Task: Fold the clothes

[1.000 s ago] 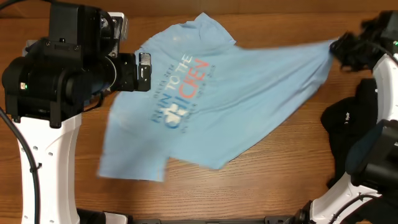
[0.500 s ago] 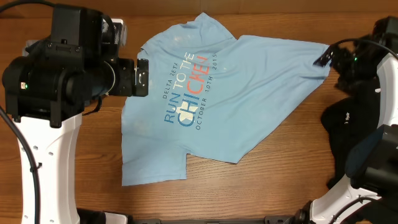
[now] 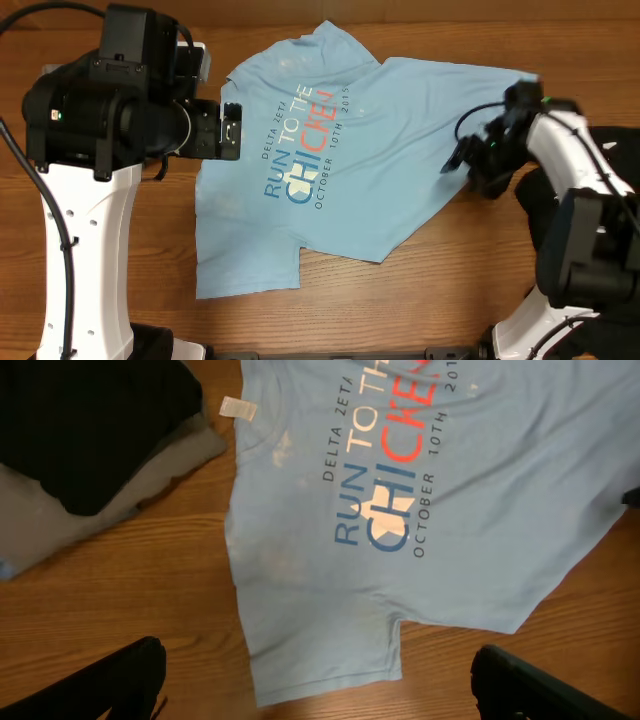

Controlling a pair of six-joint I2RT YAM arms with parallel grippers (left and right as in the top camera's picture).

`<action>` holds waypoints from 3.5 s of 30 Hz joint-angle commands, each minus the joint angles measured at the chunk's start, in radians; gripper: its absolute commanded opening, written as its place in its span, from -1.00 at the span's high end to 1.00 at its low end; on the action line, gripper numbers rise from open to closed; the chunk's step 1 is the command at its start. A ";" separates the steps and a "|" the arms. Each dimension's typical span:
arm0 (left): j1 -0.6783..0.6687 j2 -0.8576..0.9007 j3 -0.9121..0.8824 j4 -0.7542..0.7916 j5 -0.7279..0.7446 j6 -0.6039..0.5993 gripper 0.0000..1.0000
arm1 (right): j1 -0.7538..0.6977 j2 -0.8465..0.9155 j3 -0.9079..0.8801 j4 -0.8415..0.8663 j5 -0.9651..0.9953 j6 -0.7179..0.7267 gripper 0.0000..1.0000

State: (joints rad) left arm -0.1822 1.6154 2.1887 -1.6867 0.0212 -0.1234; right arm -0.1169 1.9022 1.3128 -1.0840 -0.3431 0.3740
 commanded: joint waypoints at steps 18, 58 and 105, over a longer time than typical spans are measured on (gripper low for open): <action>-0.002 0.021 0.009 -0.002 -0.010 0.015 -1.00 | 0.023 -0.084 -0.059 0.055 -0.053 0.038 0.92; -0.002 0.021 0.009 -0.003 -0.002 0.011 -1.00 | 0.164 -0.049 -0.231 0.639 0.051 0.147 -0.11; -0.002 0.021 -0.092 -0.003 -0.024 0.018 -1.00 | -0.023 -0.454 -0.037 -0.218 0.226 -0.149 -1.00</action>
State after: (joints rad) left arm -0.1818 1.6314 2.1742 -1.6863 0.0288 -0.1081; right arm -0.1410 1.4494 1.2621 -1.3273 0.1158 0.4038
